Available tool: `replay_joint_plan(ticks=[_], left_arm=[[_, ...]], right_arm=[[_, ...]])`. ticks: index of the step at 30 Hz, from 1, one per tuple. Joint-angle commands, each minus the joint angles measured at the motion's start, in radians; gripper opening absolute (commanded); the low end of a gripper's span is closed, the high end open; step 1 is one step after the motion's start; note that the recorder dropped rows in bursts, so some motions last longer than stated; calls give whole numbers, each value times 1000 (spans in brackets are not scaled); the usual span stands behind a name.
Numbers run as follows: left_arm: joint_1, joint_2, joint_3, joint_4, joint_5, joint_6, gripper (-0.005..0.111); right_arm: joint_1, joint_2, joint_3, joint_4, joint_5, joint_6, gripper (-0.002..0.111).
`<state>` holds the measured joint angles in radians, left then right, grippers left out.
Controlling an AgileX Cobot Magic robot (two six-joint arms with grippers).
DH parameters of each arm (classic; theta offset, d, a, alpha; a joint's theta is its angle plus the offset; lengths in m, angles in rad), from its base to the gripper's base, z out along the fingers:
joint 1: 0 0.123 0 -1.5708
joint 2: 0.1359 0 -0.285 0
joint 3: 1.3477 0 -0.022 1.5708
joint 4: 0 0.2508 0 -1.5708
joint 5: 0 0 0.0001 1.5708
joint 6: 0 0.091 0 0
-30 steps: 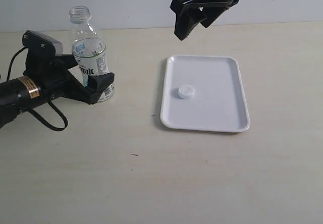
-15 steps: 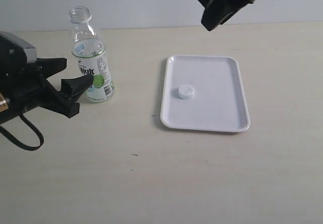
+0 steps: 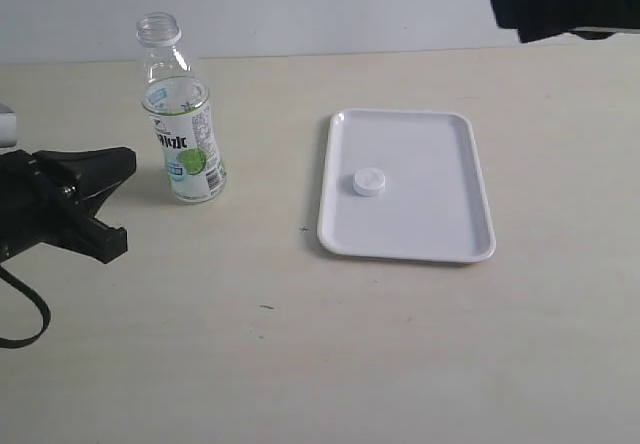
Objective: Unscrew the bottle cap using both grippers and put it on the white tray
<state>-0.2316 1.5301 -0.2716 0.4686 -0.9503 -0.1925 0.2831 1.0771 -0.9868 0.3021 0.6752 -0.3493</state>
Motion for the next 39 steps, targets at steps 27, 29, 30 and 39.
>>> replay_joint_plan(ticks=[27, 29, 30, 39], left_arm=[[2, -309, 36, 397, -2, -286, 0], [2, -309, 36, 397, -2, -286, 0], [2, -309, 36, 397, -2, -286, 0], [2, -371, 36, 415, 61, -281, 0]], right_arm=[[-4, -435, 481, 132, -565, 3, 0], [-4, -435, 481, 132, -565, 3, 0], [-4, -435, 481, 132, -565, 3, 0], [-4, -434, 481, 134, -565, 3, 0]])
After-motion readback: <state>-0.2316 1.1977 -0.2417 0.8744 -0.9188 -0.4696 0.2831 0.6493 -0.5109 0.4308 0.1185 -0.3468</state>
